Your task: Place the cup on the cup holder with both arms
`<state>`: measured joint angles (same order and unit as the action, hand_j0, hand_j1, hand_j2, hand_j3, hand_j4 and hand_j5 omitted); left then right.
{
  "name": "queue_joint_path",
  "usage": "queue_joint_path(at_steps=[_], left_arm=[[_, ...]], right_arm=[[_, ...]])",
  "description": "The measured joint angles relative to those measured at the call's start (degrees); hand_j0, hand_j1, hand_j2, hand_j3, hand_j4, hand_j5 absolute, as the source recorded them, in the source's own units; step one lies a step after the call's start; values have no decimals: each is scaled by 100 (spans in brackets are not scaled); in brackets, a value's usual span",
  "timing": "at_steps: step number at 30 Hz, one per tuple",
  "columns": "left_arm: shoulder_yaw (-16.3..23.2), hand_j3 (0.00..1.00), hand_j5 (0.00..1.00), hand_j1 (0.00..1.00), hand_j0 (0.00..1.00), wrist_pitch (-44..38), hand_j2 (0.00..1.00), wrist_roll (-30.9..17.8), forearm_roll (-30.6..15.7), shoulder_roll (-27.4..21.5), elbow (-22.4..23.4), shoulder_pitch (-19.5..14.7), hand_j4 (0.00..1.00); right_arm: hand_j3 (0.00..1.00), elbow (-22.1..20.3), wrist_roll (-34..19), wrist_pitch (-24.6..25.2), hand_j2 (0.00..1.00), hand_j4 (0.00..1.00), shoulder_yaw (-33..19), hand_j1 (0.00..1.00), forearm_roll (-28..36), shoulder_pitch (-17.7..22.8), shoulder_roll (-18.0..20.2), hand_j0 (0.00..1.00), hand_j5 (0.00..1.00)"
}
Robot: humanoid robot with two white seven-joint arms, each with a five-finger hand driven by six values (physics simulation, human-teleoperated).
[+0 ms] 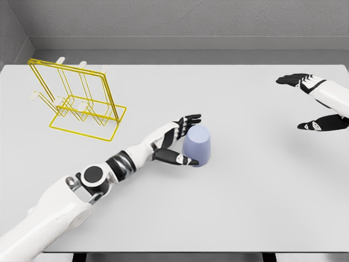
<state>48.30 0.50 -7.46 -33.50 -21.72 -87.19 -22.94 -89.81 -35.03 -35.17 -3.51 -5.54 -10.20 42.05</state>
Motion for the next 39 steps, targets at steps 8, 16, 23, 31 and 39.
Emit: queue_joint_path(at_steps=[8, 16, 23, 31, 39], left_arm=[[36, 100, 100, 100, 100, -88, 100, 0, 5, 104, 75, 0, 100], [56, 100, 100, 100, 100, -91, 100, 5, -1, 187, 180, 0, 100], [56, 70, 70, 70, 70, -79, 70, -5, -3, 239, 206, 0, 70], [56, 67, 67, 67, 67, -51, 67, 0, 0, 259, 212, 0, 67], [-10, 63, 63, 63, 63, 1, 63, -1, -14, 250, 131, 62, 63]], right_arm=[[100, 4, 0, 0, 100, 100, -7, 100, 11, 0, -1, 100, 100], [100, 1, 0, 0, 100, 100, -9, 100, 17, 0, -1, 100, 100], [100, 1, 0, 0, 100, 100, -9, 100, 24, 0, -1, 100, 100], [100, 0, 0, 0, 100, 100, -9, 100, 26, 0, -1, 100, 100], [100, 0, 0, 0, 100, 100, -9, 100, 27, 0, -1, 100, 100]])
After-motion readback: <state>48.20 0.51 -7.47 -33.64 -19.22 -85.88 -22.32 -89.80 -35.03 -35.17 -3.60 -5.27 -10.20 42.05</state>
